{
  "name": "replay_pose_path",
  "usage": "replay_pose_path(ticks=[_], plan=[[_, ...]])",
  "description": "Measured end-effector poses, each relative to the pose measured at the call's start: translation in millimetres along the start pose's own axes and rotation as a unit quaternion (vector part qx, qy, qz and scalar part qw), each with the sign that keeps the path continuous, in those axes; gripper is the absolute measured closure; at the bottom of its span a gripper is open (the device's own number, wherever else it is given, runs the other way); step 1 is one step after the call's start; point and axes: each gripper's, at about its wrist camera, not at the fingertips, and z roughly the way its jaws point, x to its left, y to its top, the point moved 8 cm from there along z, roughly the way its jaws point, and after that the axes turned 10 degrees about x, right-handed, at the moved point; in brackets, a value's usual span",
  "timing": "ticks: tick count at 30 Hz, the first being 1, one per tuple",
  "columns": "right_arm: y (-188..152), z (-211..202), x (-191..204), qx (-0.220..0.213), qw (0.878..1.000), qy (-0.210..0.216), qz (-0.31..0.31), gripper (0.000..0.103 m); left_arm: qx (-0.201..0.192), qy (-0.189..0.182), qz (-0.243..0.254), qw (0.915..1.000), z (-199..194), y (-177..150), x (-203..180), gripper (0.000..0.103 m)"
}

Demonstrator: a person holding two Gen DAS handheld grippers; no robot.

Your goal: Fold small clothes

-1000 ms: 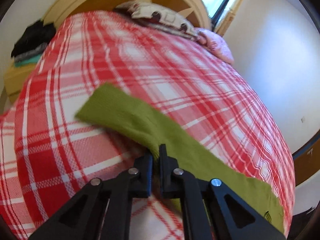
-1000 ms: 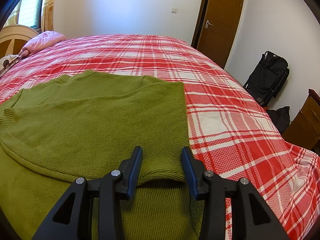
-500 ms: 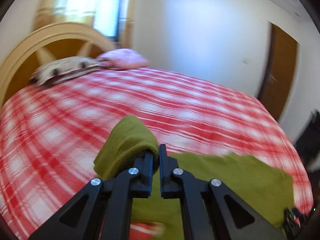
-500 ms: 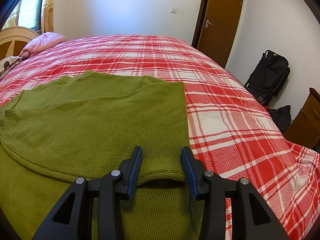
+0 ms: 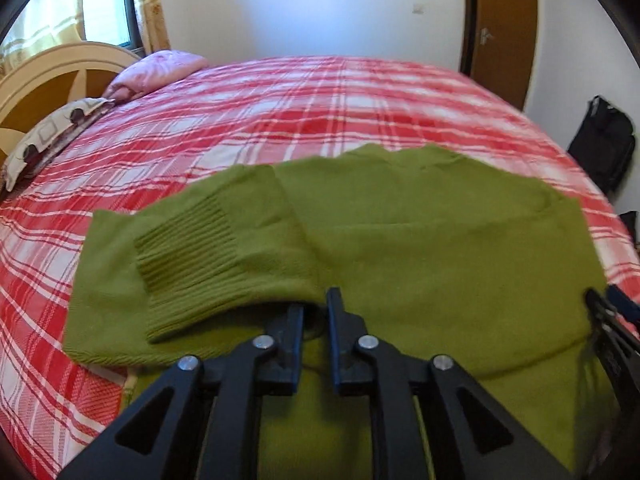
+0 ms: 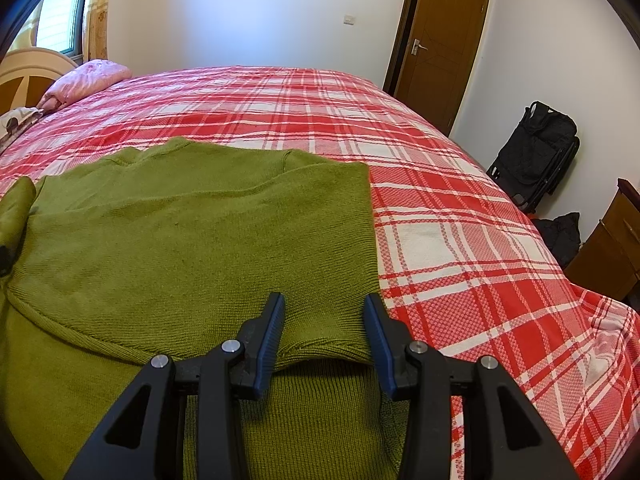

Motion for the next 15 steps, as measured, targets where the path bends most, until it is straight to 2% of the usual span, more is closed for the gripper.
replay_pose_path(ticks=[1, 2, 4, 5, 7, 8, 9, 10, 12, 14, 15], plan=[[1, 0, 0, 0.002, 1.000, 0.003, 0.000, 0.060, -0.007, -0.007, -0.001, 1.0000, -10, -2, 5, 0.063], [2, -2, 0, 0.004, 1.000, 0.008, 0.002, 0.060, -0.015, -0.010, -0.006, 0.9998, -18, -3, 11, 0.031], [7, -21, 2, -0.013, 0.999, 0.030, 0.018, 0.060, -0.049, 0.004, -0.037, 0.9981, -39, -8, 35, 0.005], [12, -34, 7, -0.030, 0.998, 0.049, 0.023, 0.060, -0.065, 0.009, -0.050, 0.9966, -47, -12, 46, 0.004], [24, -69, 38, -0.064, 0.992, 0.106, 0.005, 0.051, -0.075, 0.019, -0.084, 0.9935, -55, -23, 75, 0.004], [29, -87, 67, -0.076, 0.985, 0.151, -0.024, 0.039, -0.069, 0.026, -0.105, 0.9917, -53, -29, 87, 0.004], [31, -97, 85, -0.080, 0.980, 0.177, -0.044, 0.036, -0.063, 0.030, -0.121, 0.9902, -47, -33, 95, 0.004], [33, -111, 116, -0.085, 0.970, 0.212, -0.078, 0.036, -0.049, 0.033, -0.142, 0.9880, -40, -41, 105, 0.004], [32, -127, 168, -0.087, 0.954, 0.254, -0.137, 0.035, -0.017, 0.040, -0.165, 0.9852, -25, -52, 116, 0.006], [29, -135, 208, -0.094, 0.940, 0.268, -0.190, 0.035, 0.005, 0.045, -0.193, 0.9802, -14, -64, 126, 0.006], [26, -135, 236, -0.102, 0.932, 0.255, -0.235, 0.035, -0.003, 0.042, -0.200, 0.9789, -14, -67, 128, 0.006]])
